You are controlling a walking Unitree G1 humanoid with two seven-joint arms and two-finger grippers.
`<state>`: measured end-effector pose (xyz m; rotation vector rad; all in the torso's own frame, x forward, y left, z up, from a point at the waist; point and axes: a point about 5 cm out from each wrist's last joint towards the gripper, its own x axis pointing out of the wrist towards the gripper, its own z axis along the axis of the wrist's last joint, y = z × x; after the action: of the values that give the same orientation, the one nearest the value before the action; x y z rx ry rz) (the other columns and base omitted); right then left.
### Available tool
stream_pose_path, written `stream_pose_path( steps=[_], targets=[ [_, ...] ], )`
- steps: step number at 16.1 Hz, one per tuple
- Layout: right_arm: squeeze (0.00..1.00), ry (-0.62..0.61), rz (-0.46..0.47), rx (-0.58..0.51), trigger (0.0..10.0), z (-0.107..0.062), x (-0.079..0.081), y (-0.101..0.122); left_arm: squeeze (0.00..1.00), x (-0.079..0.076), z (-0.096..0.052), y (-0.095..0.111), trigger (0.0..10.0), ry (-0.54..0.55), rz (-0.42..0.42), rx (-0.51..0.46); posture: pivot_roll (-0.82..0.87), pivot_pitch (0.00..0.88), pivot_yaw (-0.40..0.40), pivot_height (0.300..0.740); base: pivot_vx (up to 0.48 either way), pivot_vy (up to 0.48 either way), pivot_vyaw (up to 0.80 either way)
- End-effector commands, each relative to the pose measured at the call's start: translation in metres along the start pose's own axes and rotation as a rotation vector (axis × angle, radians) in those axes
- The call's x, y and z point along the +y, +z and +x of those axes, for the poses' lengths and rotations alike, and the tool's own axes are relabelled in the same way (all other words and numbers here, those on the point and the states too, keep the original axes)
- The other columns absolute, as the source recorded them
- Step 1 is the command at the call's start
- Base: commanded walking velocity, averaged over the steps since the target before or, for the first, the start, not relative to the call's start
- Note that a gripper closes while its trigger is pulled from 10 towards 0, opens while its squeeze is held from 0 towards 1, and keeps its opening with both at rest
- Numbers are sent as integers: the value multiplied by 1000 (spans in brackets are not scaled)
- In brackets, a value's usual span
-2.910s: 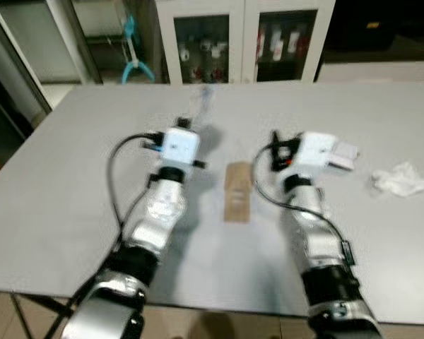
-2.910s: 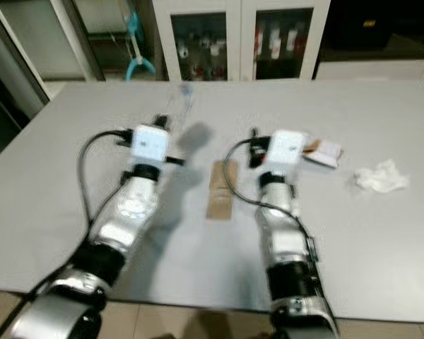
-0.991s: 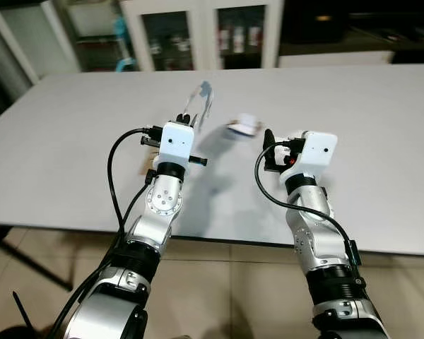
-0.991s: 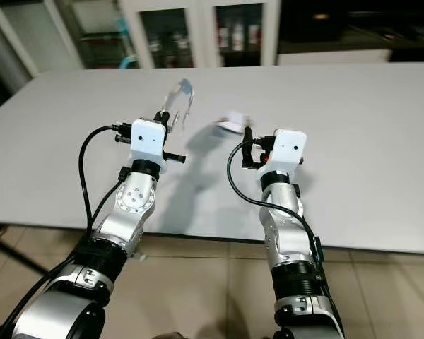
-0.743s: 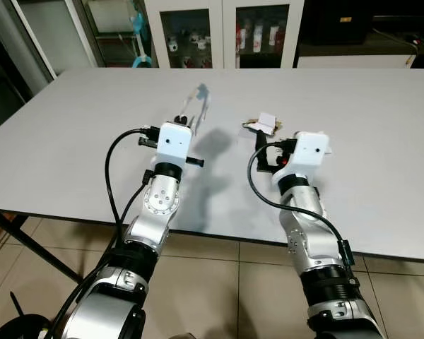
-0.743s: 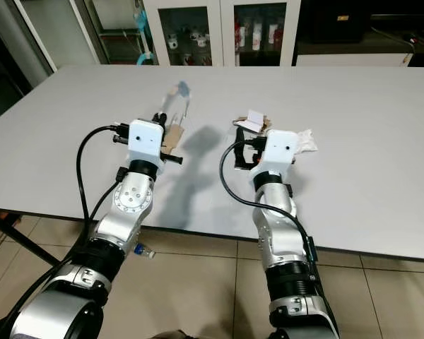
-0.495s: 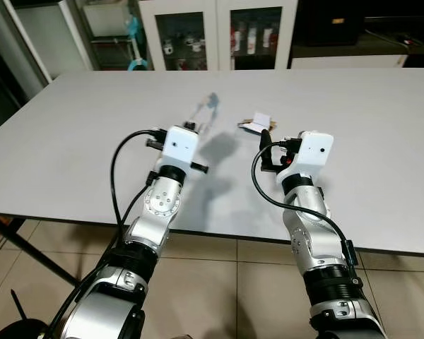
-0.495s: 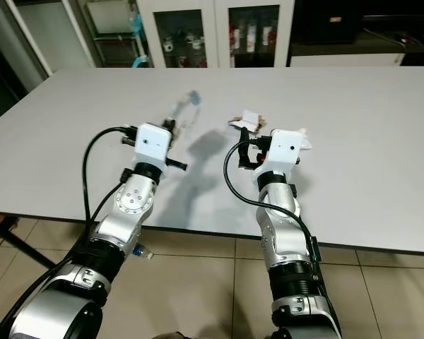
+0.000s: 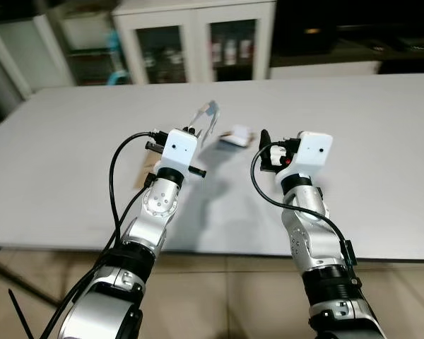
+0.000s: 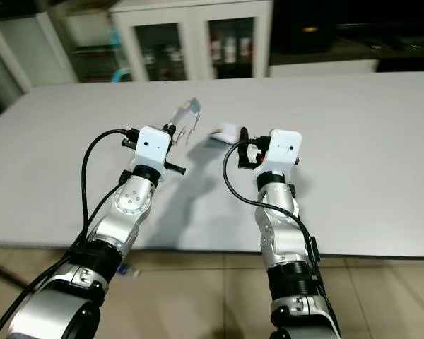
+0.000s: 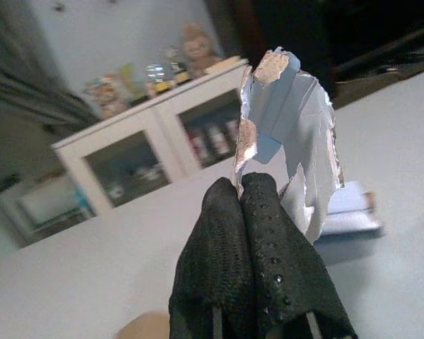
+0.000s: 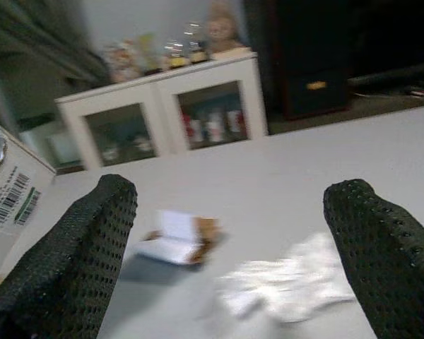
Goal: Picking trash to rubbish bin
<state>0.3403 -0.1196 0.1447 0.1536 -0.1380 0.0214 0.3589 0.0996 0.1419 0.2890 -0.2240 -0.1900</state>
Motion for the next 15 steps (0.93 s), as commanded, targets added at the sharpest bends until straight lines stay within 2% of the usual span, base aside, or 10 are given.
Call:
stream_pose_path(
  steps=[1, 5, 11, 15],
  targets=[
    [0, 2, 10, 3, 10000, 3, 2, 2, 0, 4, 3, 3, 10000, 1, 1, -9, 30, 0, 102, 740, 480, 0, 0],
    [0, 2, -5, -7, 10000, 2, 2, 4, 0, 6, 6, 17, 10000, 24, -25, -90, 29, 0, 102, 740, 480, 0, 0],
    [0, -2, -5, -5, 10000, 3, 2, 4, 0, 5, 5, 22, 10000, 16, -29, -121, 31, 0, 99, 740, 480, 0, 0],
    [0, -6, -2, -8, 10000, 3, 1, 5, 0, -3, 4, 29, 10000, -28, -44, -172, 30, 0, 99, 740, 0, 0, 0]
  ],
)
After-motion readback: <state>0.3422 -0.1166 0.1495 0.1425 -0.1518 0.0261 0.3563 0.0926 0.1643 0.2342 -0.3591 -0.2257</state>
